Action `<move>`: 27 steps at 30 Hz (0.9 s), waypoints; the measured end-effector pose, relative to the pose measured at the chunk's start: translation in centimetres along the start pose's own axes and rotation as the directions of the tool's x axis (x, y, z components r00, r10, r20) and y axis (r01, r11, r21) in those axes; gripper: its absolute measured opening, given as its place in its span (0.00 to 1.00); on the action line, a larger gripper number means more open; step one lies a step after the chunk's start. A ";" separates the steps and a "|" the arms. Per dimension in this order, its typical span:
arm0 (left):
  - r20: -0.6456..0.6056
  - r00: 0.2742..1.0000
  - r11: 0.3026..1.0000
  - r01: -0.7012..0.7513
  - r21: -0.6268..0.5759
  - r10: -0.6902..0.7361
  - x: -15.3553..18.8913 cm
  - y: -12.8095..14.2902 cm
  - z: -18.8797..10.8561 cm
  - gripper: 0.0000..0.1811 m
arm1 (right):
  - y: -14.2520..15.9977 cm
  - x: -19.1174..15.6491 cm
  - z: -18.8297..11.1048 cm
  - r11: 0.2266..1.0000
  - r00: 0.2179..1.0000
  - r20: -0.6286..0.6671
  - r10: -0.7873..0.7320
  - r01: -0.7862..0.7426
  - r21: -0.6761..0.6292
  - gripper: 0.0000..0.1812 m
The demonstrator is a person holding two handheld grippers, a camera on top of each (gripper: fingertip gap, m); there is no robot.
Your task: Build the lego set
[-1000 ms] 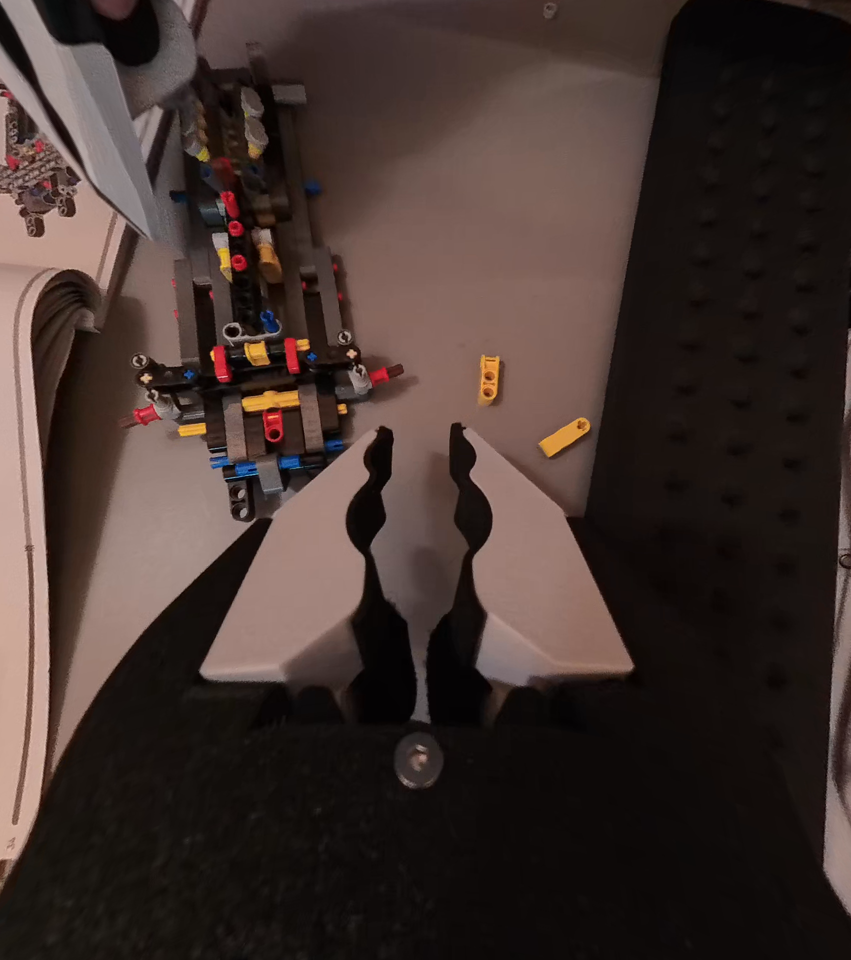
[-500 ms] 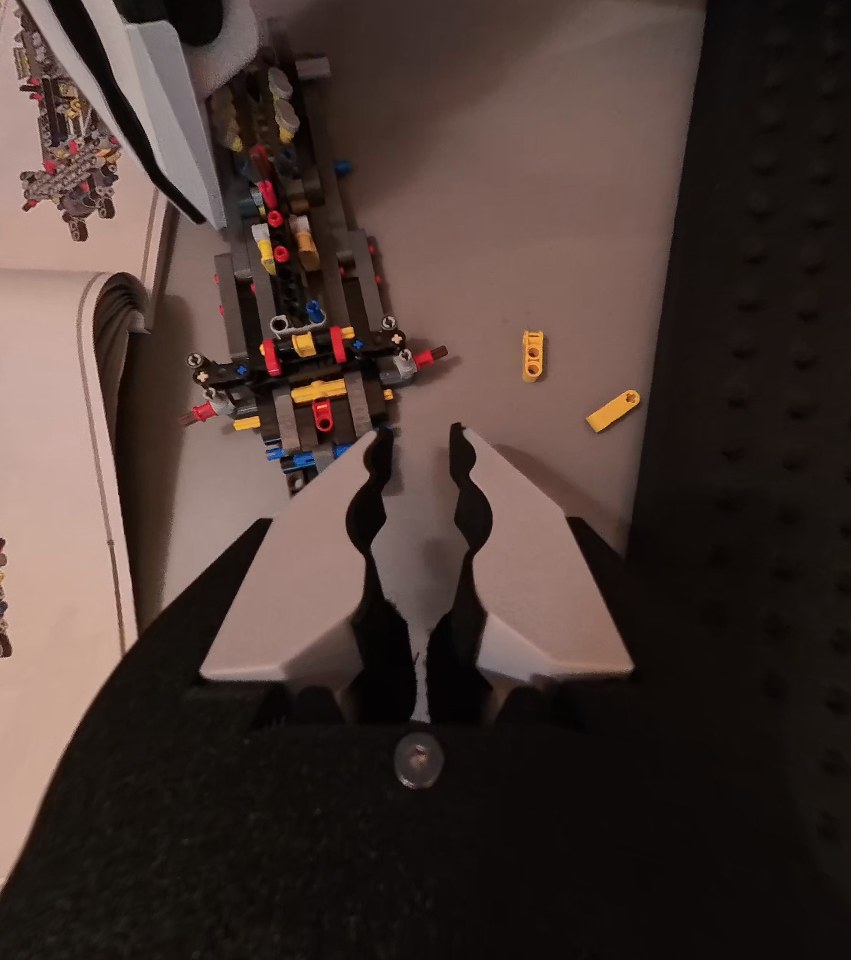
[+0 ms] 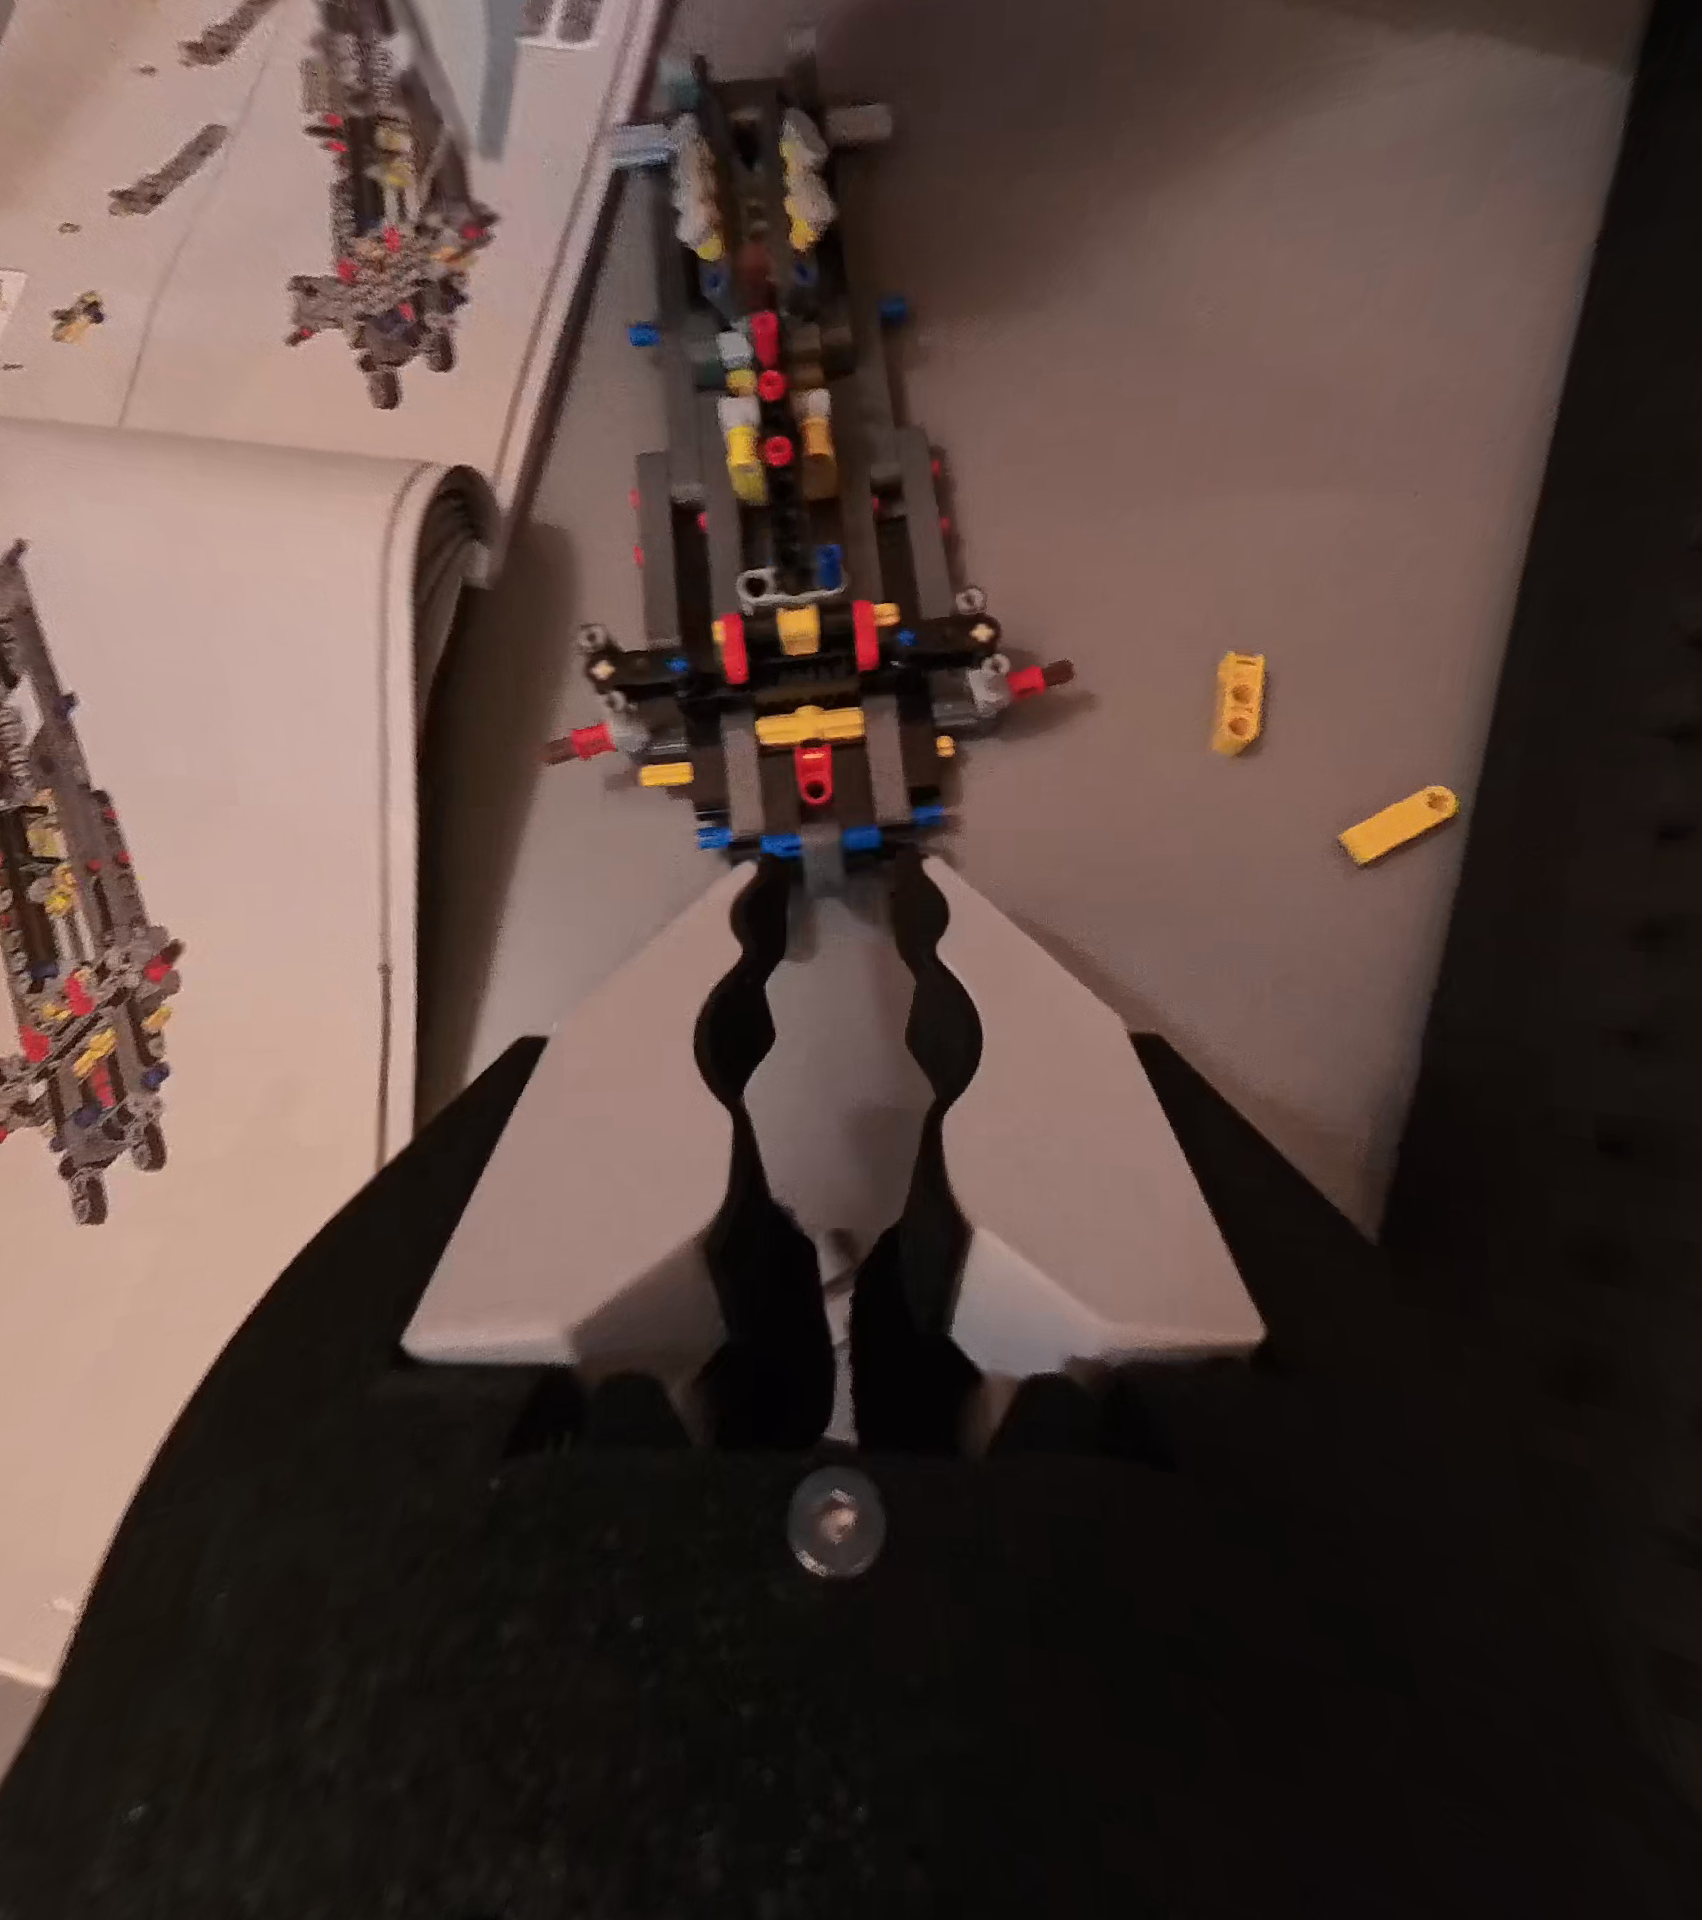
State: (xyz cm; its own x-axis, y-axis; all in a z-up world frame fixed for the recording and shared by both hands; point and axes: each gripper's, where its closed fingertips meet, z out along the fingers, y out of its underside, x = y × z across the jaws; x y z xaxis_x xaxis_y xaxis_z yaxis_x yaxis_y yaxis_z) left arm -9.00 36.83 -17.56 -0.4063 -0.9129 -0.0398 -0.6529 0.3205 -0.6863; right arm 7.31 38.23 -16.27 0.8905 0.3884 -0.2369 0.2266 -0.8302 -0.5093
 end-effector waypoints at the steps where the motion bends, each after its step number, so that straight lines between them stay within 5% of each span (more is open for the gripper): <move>1: 0.026 0.999 0.999 0.029 0.025 -0.030 -1.0 -0.1 -0.2 0.10 | 0.3 0.7 -1.0 0.999 0.996 -0.087 0.031 -0.028 0.044 0.00; 4: 0.075 0.978 0.971 0.178 0.160 -0.192 -4.2 -0.7 -0.7 0.10 | 1.0 2.4 -4.1 0.960 0.923 -0.342 0.174 -0.082 0.269 0.04; 9: 0.115 0.926 0.903 0.316 0.290 -0.360 -8.1 0.1 -3.0 0.10 | 2.8 0.1 -7.5 0.722 0.798 -0.447 0.405 0.021 0.692 0.15; 12: 0.154 0.889 0.866 0.360 0.347 -0.431 -9.9 0.7 -4.3 0.10 | 5.2 -0.5 -6.1 0.718 0.767 -0.449 0.459 -0.022 0.696 0.24; 16: 0.194 0.854 0.836 0.382 0.395 -0.483 -11.0 0.8 -5.1 0.11 | 4.1 -1.4 -6.1 0.700 0.817 -0.373 0.439 -0.051 0.713 0.27; 24: 0.475 0.794 0.905 0.210 0.369 -0.378 -13.9 2.0 -6.8 0.10 | 4.8 -0.9 -6.1 0.698 0.805 -0.395 0.444 -0.034 0.715 0.24; 27: 0.474 0.796 0.906 0.207 0.370 -0.376 -14.6 2.4 -8.2 0.10 | 4.7 -1.1 -5.9 0.693 0.814 -0.373 0.445 -0.049 0.719 0.23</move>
State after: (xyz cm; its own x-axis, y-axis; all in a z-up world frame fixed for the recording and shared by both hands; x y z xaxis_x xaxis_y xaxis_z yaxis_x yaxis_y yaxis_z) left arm -9.89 52.96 -12.71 0.2246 -0.9673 -0.1178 -0.4387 0.0076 -0.8986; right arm 9.75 31.60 -13.55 0.9731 -0.2021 -0.1107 -0.1702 -0.3065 -0.9365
